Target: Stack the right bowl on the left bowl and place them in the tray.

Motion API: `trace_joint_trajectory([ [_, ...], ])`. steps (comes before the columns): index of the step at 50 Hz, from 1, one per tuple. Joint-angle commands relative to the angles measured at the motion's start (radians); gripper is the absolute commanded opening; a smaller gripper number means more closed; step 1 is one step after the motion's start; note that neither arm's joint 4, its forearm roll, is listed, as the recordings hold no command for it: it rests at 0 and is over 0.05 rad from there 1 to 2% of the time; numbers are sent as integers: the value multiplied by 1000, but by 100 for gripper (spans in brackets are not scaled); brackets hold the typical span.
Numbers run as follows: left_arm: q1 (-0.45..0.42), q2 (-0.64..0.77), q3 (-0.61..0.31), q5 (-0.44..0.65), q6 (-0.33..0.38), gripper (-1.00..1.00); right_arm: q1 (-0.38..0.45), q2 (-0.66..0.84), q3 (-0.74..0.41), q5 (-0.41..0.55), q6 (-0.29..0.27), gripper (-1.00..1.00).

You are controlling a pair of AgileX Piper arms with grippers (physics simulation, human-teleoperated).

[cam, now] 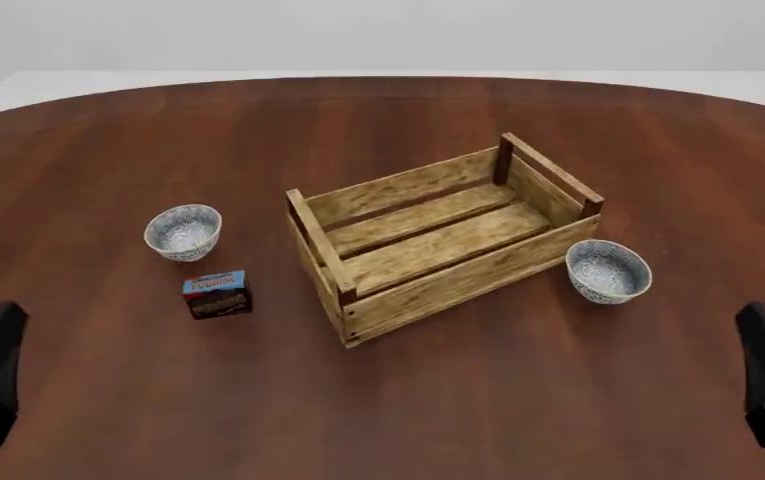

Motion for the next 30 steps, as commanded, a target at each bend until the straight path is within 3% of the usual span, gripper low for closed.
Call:
trace_joint_trajectory([
  [1, 4, 9, 16, -15, 10, 100, -15, 26, 5, -16, 2, 100],
  [7, 5, 18, 16, -16, 5, 100, -36, 116, 6, -93, 15, 100],
  [12, -4, 30, 16, -24, 0, 100, -52, 188, 5, -155, -4, 100],
  [16, -11, 51, 17, -42, 1, 100, -86, 348, -1, -271, -41, 100],
  [30, -12, 90, 17, -72, -11, 100, -136, 502, -160, -217, -78, 100],
])
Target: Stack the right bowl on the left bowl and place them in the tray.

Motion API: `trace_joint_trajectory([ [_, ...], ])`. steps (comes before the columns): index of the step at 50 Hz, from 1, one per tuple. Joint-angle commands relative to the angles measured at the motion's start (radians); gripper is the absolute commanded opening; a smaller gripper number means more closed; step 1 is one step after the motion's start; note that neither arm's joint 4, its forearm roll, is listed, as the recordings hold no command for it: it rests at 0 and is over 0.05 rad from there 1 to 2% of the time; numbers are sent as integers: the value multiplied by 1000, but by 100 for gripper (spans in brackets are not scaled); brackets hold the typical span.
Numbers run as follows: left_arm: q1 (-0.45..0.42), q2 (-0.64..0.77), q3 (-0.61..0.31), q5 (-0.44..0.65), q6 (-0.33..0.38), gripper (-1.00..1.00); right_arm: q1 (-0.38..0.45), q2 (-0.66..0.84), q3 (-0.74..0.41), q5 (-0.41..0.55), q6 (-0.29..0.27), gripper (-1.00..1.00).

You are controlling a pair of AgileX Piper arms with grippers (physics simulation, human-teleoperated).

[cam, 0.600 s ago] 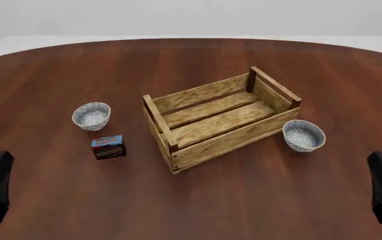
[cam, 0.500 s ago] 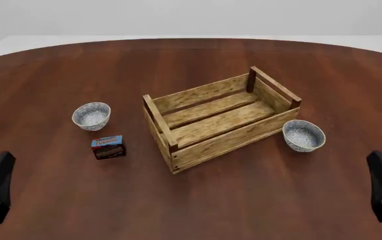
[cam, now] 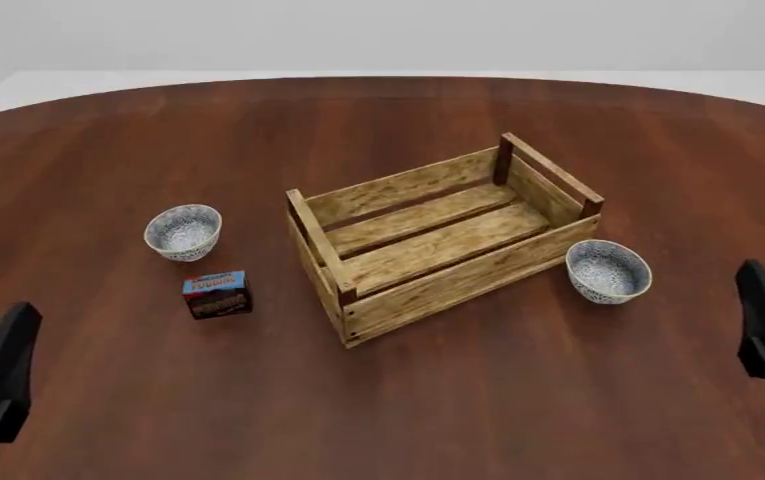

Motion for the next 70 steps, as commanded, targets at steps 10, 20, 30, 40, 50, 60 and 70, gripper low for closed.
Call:
trace_joint_trajectory([
  [10, 1, 36, 1, -30, -7, 100, -48, 237, -177, 24, -31, 100],
  [20, 2, 55, 1, -52, -29, 100, -39, 322, -257, 42, -47, 100],
  [30, 3, 123, 1, -114, -29, 100, 13, 425, -328, 99, 10, 100],
  [40, 5, 159, 0, -156, -31, 100, 6, 455, -386, 147, -1, 100],
  [50, 9, 155, -2, -147, -51, 100, 27, 532, -424, 178, 8, 100],
  [60, 9, 155, -2, -147, -51, 100, 27, 532, -424, 178, 8, 100],
  [70, 9, 155, -2, -147, -51, 100, 27, 532, -424, 178, 8, 100],
])
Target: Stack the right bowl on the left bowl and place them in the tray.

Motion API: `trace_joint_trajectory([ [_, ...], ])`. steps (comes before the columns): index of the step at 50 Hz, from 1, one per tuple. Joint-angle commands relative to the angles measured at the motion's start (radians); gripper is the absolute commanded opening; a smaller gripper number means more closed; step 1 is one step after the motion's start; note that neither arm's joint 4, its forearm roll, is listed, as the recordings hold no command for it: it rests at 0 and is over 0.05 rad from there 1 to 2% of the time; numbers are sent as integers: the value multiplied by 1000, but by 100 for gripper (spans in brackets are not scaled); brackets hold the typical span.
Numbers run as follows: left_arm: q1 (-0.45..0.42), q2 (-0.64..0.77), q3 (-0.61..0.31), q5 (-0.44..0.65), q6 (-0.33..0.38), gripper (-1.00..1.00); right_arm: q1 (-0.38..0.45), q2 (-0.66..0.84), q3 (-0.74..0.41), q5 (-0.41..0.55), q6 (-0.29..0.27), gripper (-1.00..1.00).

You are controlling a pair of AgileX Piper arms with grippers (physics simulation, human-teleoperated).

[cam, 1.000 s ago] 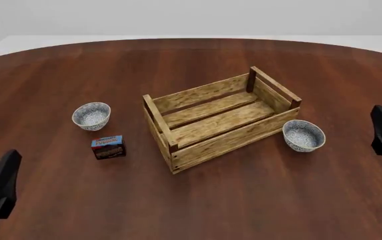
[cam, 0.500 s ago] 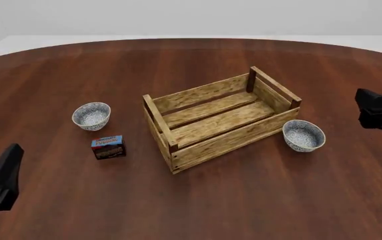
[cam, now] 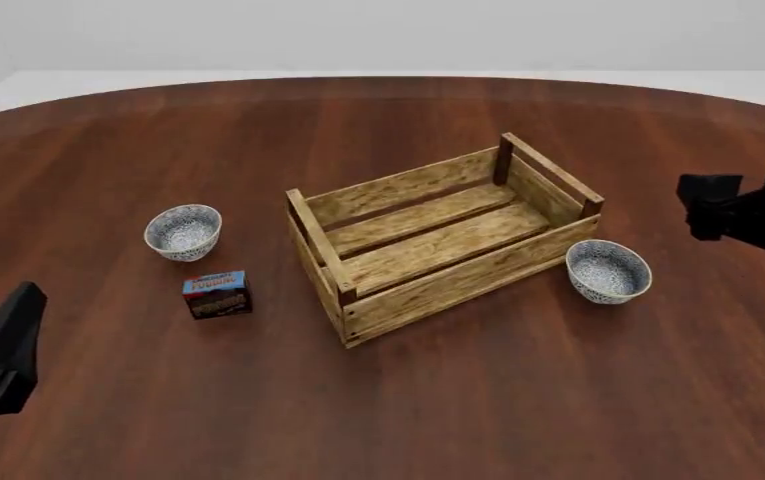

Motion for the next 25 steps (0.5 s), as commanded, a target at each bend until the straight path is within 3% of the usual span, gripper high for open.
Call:
trace_joint_trajectory([
  [1, -3, -12, 1, 9, 13, 100, -12, -62, 42, -31, -4, 100],
  [18, -3, -12, 1, 9, 13, 100, -12, -62, 42, -31, -4, 100],
  [23, -9, -41, 2, 31, 13, 100, -13, 13, 22, -28, -21, 100],
  [25, -10, -31, 3, 24, 18, 100, -13, 26, 12, -28, -5, 100],
])
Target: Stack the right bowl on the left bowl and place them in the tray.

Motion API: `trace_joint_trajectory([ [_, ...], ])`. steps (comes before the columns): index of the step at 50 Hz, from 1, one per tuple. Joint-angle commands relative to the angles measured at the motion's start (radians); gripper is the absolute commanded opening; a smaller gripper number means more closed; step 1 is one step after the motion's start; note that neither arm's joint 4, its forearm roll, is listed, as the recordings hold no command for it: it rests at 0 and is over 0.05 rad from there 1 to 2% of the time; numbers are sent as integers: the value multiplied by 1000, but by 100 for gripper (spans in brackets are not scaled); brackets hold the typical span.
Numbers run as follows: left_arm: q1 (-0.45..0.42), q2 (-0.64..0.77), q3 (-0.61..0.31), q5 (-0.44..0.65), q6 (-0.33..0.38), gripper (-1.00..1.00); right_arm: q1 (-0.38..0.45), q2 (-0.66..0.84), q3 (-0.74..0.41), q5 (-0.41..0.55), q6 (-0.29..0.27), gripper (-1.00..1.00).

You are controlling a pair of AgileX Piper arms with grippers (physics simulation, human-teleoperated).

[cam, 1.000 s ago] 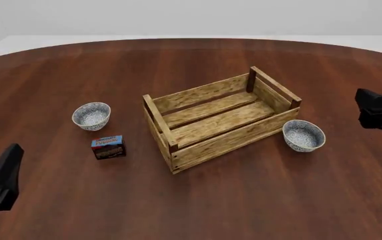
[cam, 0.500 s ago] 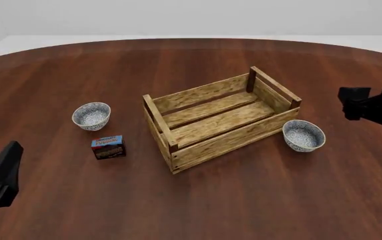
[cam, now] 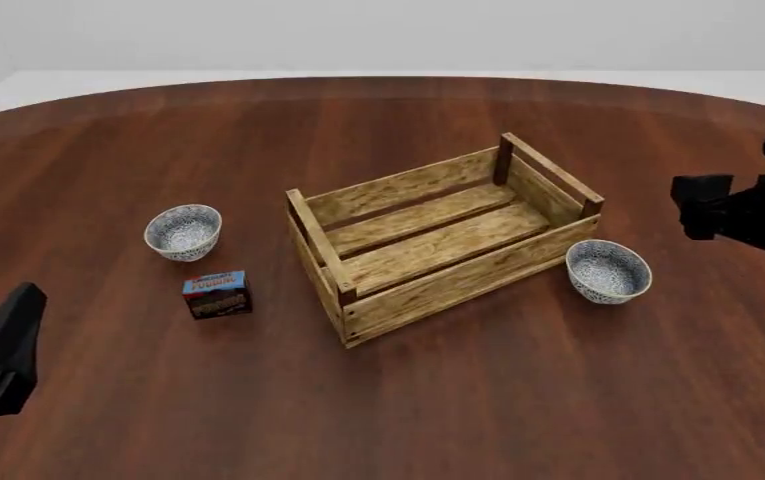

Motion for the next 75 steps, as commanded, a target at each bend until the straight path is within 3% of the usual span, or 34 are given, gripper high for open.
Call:
trace_joint_trajectory([
  [1, -10, -19, 4, 14, 21, 100, -13, -3, 24, -33, 1, 100],
  [14, -36, -19, 3, 21, 11, 100, -26, 20, -54, 68, -10, 100],
  [19, -42, -24, 4, 32, 5, 100, -26, 80, -96, 98, -3, 100],
  [22, -41, -57, 4, 60, 2, 100, 9, 126, -134, 140, 34, 100],
  [24, -43, -72, 4, 75, 1, 100, -9, 139, -153, 153, 14, 100],
  [28, -45, -78, 3, 84, 1, 100, -43, 164, -218, 236, -28, 100],
  [36, -53, -107, 4, 111, -6, 100, -6, 153, -301, 379, -33, 100],
  [38, -55, -116, 4, 119, -8, 100, 19, 157, -322, 420, -10, 100],
  [42, -60, -81, 4, 88, -8, 100, -11, 192, -360, 482, -56, 100],
  [47, -62, -52, 4, 62, -10, 100, -2, 228, -406, 540, -36, 100],
  [54, -67, -91, 4, 101, -8, 100, -7, 276, -425, 562, -31, 100],
  [56, -68, -93, 4, 104, -7, 100, -39, 293, -422, 543, -55, 100],
  [75, -69, -173, 4, 199, -9, 100, -63, 394, -380, 444, -77, 100],
])
